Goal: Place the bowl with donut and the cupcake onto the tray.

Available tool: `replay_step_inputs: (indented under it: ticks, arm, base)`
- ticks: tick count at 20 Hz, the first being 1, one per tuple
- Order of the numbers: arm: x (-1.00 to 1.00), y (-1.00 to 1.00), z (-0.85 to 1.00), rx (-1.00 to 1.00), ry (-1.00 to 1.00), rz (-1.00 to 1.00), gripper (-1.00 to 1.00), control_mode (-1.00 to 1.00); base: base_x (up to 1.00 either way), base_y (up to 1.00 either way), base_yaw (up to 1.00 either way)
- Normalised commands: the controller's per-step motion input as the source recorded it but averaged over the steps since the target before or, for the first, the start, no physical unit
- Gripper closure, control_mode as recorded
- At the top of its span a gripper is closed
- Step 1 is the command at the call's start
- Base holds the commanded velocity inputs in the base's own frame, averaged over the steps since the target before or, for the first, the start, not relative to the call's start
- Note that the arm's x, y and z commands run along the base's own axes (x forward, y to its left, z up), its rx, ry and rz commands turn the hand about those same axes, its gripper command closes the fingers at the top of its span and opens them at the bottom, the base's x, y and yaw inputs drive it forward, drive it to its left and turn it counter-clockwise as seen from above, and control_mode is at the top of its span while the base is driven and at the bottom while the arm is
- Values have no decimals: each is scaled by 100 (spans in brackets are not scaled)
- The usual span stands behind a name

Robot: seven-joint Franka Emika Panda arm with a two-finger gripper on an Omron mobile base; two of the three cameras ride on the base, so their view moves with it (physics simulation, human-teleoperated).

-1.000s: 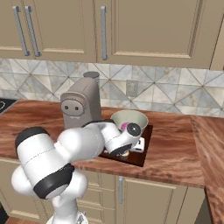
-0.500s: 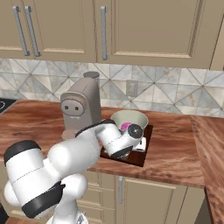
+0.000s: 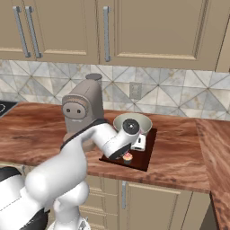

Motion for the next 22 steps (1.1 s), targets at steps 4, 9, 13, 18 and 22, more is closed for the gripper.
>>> replay_step_inputs:
  ticks: [4, 9, 13, 18, 22]
  arm:
    - [-24, 11, 44, -1, 0, -7, -100, -100]
    - [-30, 10, 48, -2, 2, -13, -100, -100]
    - [-26, 16, 43, -3, 5, -15, -100, -100]
    - [-36, 23, 27, -4, 1, -9, -100, -100]
    - [-47, 28, 25, -5, 0, -4, -100, -100]
  base:
    - [0, 0, 0]
    - [0, 0, 0]
    - [0, 0, 0]
    - [0, 0, 0]
    - [0, 0, 0]
